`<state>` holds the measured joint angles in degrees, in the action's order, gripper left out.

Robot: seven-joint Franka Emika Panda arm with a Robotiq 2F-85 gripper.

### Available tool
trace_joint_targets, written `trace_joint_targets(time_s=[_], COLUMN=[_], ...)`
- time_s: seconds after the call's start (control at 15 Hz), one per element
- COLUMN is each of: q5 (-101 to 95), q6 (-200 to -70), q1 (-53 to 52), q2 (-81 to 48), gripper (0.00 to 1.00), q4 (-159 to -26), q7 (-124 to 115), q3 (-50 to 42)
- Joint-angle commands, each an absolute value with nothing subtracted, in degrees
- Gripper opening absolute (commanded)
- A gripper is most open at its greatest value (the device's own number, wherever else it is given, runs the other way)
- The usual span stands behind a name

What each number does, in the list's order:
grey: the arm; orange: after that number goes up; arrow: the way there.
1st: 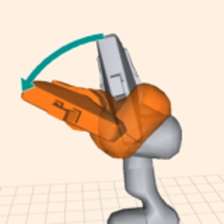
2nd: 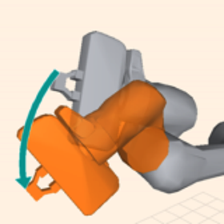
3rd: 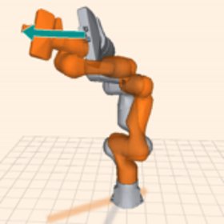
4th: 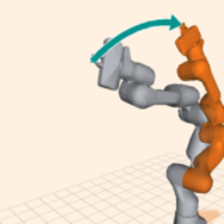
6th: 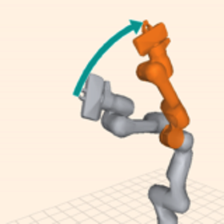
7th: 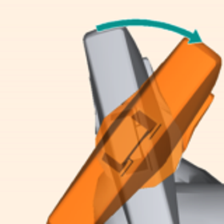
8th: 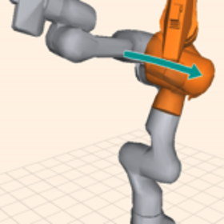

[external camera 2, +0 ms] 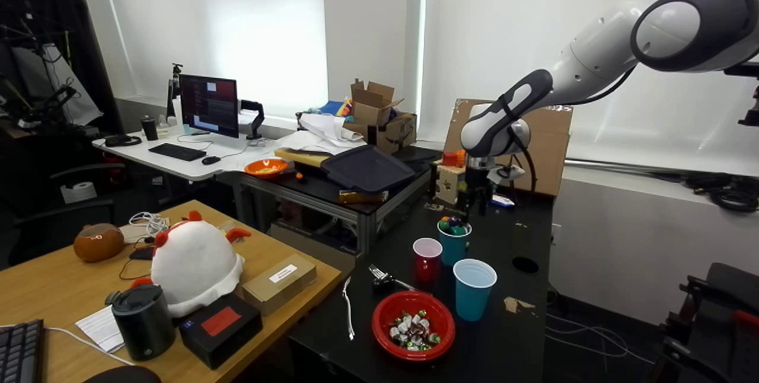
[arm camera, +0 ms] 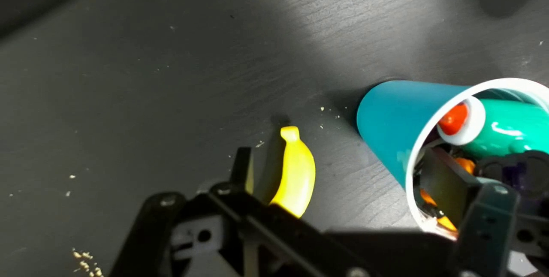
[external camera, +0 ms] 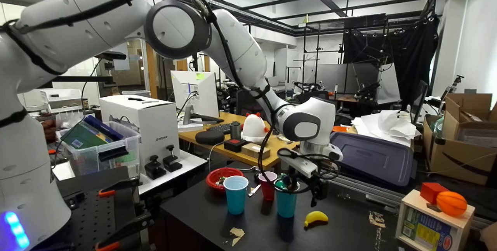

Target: Pour the contents from the right blue cup into the bowl

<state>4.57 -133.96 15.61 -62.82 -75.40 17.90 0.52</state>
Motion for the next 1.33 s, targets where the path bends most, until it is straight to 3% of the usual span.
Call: trace_joint_targets(time_s=[0.0, 0.13, 0.27, 0.87, 1.0, 1.27], q5=[4.73, 5.0, 5.12, 5.73, 5.91, 6.42], q6=[-131.72, -130.36, -129.81, -130.06, -130.03, -129.52], q1=[17.49, 18.13, 18.66, 19.86, 20.06, 20.54], q2=[-62.86, -63.1, -62.96, -62.45, -62.16, -61.89], gripper=[1.0, 1.0, 0.74, 0.05, 0.0, 0.0], q4=[-74.53, -74.04, -74.2, -74.46, -74.73, -74.69], q7=[21.44, 22.59, 23.54, 23.98, 24.07, 24.46], q3=[2.57, 3.17, 3.58, 4.2, 4.44, 5.18])
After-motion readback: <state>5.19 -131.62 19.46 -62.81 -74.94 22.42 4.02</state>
